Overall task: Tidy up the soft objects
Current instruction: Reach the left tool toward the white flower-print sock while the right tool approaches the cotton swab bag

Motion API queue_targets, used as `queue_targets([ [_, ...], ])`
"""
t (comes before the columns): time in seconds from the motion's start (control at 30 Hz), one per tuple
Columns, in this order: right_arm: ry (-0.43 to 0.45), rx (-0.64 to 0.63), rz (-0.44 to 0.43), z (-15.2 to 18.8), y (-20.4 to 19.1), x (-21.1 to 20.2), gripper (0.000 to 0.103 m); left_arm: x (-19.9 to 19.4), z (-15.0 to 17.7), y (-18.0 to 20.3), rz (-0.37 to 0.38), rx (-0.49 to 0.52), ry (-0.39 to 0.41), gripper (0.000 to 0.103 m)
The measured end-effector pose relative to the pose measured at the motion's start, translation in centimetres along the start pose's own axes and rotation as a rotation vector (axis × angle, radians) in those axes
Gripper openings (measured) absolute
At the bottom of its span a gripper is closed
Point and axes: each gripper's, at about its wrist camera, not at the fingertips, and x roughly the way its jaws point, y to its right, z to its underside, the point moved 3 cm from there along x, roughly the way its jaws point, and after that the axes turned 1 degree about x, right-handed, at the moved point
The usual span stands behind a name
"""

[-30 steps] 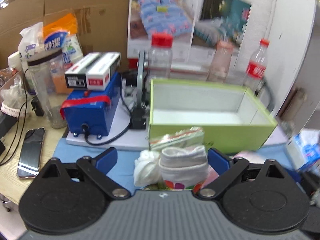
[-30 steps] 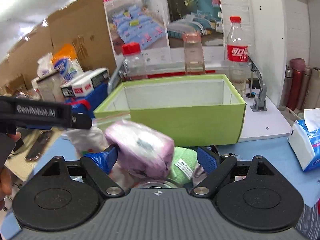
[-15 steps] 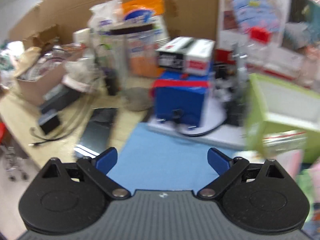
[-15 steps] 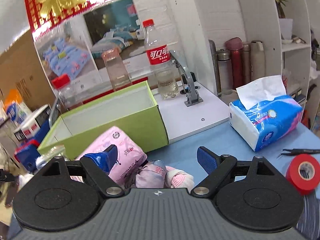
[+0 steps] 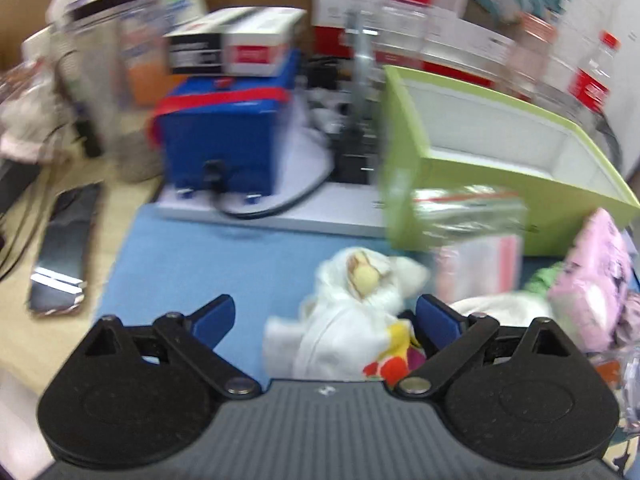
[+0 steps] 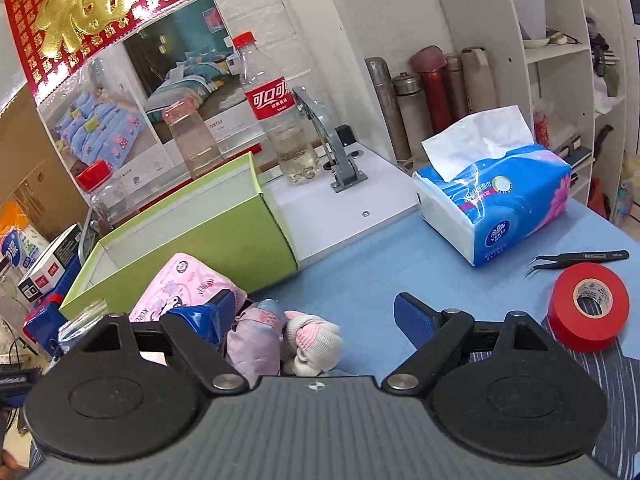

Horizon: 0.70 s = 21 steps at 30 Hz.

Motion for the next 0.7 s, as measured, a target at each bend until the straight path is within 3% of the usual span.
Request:
queue_targets([
  [0.1,-0.011,0.008,-0.015,0.1,0.0,0.3,0.074,0.0,0.8,-3.5,-0.251,0.001,-0.003,0.096],
  [0.17,-0.010,0.014,-0.029,0.2,0.0,0.2,0.074,-0.2,1.3,-6.3,-0.304,-0.053,-0.018,0.096],
  [0.27,-0.005,0.004,-0.031,0.2,-0.1,-0.1,0.074,-2.1,1.4,-8.4,-0.283,-0.151,0.019,0.096],
  [0.33,-0.003,0.004,-0.025,0.2,0.0,-0.2,0.074,-3.7,1.0,-8.1,-0.219,-0.173,0.075,0.096],
  [0.43,-0.001,0.001,-0.006,0.3,0.5,-0.7,0.074,-4.5,-0.1,-4.8,-0.064,-0.087,0.111,0.096],
  [0.53,-0.007,0.005,0.019,0.7,1.5,-1.3,0.074,-3.3,-0.6,-0.3,0.072,0.049,0.085,0.096],
  [0.63,-0.018,0.010,0.026,1.1,2.6,-1.8,0.074,-0.9,-0.7,2.6,0.022,0.146,0.046,0.096],
  [0.7,-0.029,-0.003,0.016,1.3,2.9,-2.2,0.074,0.4,-0.6,2.3,-0.038,0.156,0.043,0.096],
])
